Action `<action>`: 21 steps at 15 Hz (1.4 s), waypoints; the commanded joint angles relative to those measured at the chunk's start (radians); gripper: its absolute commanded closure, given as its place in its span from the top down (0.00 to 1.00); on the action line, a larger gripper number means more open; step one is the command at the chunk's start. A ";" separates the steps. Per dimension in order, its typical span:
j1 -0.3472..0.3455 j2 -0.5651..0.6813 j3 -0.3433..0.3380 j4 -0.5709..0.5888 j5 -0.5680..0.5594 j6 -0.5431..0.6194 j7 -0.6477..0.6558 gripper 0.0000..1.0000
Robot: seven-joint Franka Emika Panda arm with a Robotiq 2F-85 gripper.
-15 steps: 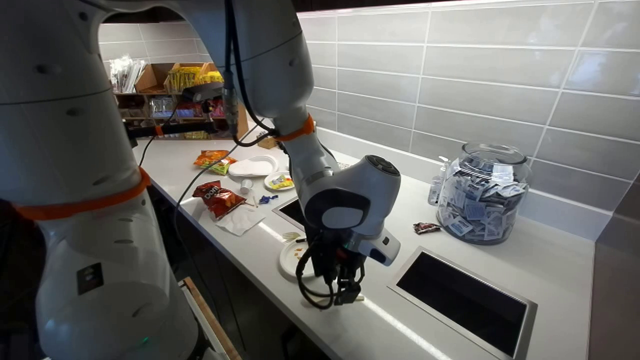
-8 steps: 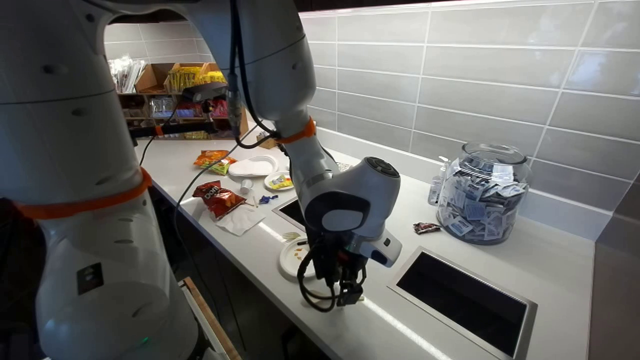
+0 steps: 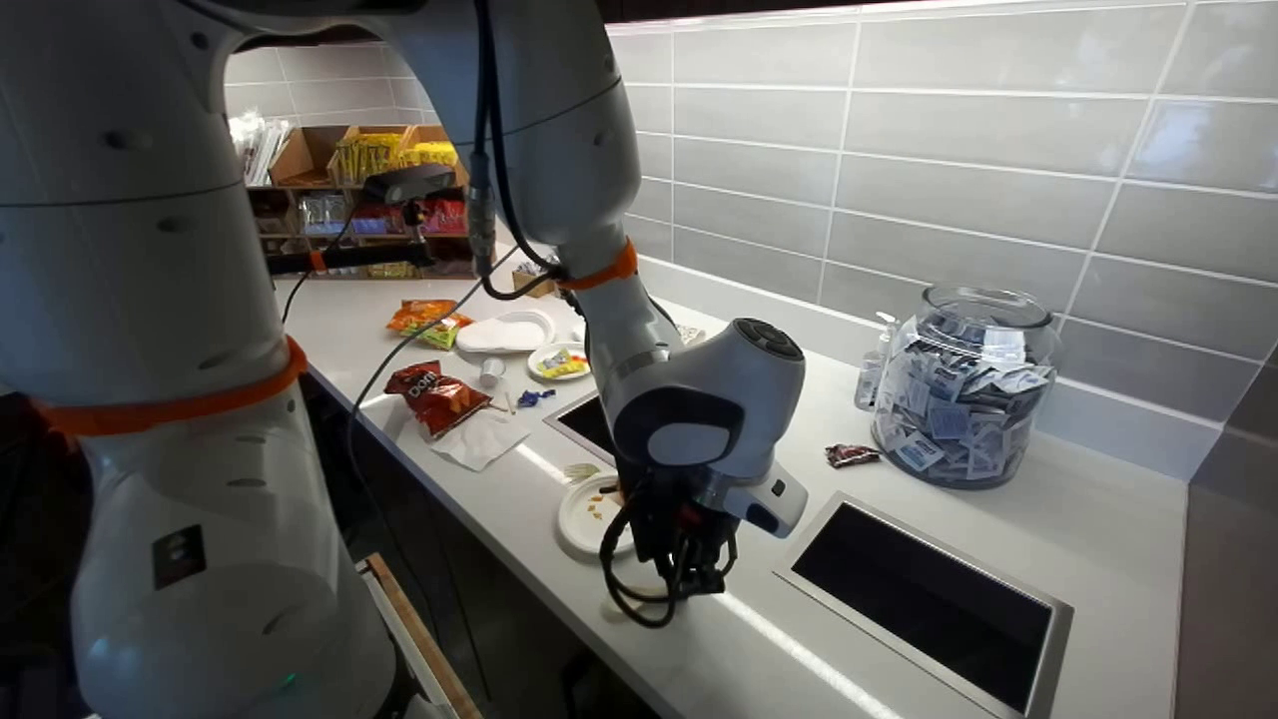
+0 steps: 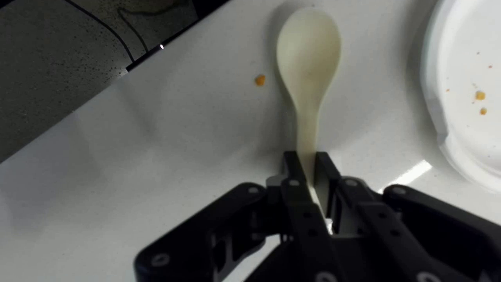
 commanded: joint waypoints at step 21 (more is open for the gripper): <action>0.092 -0.148 0.025 0.084 0.157 -0.307 -0.670 0.03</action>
